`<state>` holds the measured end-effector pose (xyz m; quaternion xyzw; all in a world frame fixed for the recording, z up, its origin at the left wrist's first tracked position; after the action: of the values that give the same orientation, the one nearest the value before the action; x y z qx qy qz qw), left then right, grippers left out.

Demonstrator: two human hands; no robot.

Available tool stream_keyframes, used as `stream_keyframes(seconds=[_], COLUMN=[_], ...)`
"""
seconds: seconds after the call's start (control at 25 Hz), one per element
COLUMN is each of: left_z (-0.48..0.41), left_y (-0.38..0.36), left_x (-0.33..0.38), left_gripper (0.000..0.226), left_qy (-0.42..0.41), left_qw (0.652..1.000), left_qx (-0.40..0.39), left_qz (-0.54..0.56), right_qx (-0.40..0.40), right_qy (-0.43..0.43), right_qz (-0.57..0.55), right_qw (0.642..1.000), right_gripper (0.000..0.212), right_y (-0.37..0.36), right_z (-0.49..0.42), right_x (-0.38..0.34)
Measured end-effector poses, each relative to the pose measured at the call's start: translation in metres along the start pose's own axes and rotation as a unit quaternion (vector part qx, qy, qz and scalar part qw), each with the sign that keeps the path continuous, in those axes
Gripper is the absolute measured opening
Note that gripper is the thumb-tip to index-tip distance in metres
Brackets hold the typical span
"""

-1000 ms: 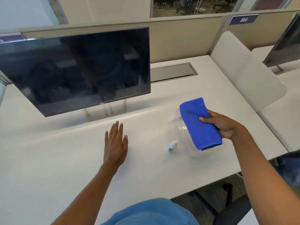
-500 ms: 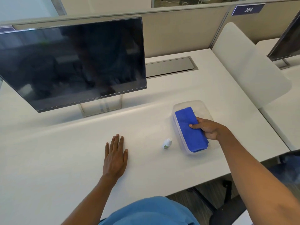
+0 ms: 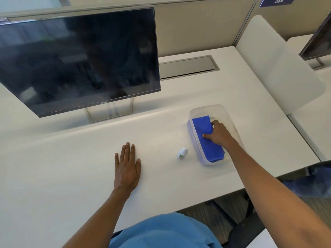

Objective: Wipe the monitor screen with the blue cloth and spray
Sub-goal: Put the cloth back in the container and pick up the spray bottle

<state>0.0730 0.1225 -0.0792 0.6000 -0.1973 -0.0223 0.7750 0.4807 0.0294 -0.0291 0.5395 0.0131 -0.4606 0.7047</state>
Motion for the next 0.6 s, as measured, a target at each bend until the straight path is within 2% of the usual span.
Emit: stream_keyframes(seconds=[0.16,0.48,0.6], left_z=[0.0,0.001,0.0], left_y=[-0.002,-0.005,-0.005], left_x=[-0.002,-0.001,-0.002], left_gripper=[0.072,0.072,0.074], left_qy=[0.003,0.003,0.005], left_qw=[1.0,1.0,1.0], left_qx=[0.008,0.012,0.013], left_qz=[-0.01,-0.02,-0.02], right_qx=[0.013,0.003,-0.017], right_qy=[0.028,0.065,0.062], right_qz=[0.014,-0.016,-0.006], right_qw=[0.999,0.998,0.998], right_gripper=[0.072,0.059,0.066], right_y=[-0.005,-0.016,-0.014], right_z=[0.0,0.003,0.01], right_x=[-0.006,-0.02,-0.028])
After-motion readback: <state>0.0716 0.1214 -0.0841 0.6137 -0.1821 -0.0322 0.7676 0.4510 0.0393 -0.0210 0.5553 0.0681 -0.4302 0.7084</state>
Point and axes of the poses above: each hand's wrist, its own z-axis away from the middle knuckle, its own y-axis out of the back of the hand, x = y × z, the point moved 9 cm from there along -z, towards the middle knuckle, and after that the axes turned 10 degrees about y, right-handed, at the moved point
